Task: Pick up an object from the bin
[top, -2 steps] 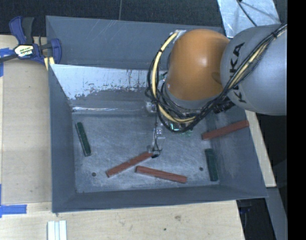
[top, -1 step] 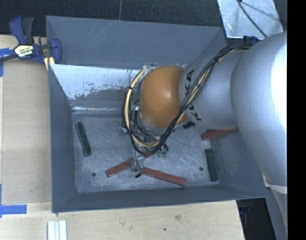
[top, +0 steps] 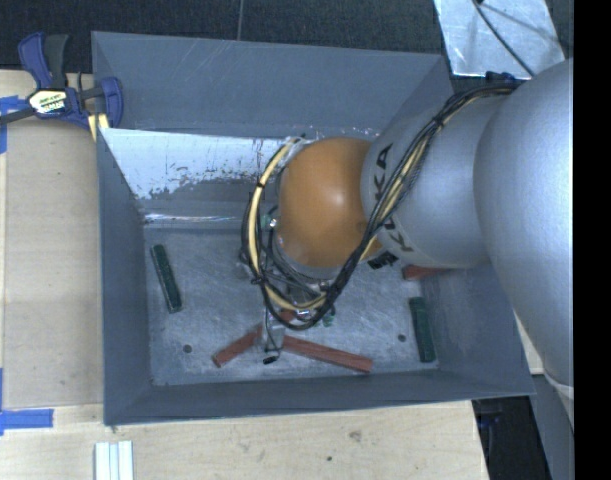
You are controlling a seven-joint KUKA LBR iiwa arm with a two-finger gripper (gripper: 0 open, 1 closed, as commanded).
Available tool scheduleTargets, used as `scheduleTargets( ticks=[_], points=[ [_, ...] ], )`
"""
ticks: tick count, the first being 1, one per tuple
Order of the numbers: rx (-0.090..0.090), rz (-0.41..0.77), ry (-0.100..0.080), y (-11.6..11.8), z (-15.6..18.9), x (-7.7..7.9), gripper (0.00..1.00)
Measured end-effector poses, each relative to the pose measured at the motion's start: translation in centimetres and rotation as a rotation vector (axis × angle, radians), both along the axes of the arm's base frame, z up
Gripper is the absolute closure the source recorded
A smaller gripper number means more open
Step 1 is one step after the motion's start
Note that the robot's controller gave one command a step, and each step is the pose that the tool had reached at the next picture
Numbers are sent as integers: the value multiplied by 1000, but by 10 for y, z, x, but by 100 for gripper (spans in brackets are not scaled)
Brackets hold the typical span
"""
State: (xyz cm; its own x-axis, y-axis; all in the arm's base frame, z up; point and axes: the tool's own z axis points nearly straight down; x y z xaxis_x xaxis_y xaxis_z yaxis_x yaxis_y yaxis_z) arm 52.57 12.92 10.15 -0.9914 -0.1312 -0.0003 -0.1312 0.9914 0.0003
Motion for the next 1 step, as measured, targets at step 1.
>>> scheduleTargets(
  ticks=[1],
  points=[
    [-2, 113, 5, 3, -2, -14, 0]
  ],
)
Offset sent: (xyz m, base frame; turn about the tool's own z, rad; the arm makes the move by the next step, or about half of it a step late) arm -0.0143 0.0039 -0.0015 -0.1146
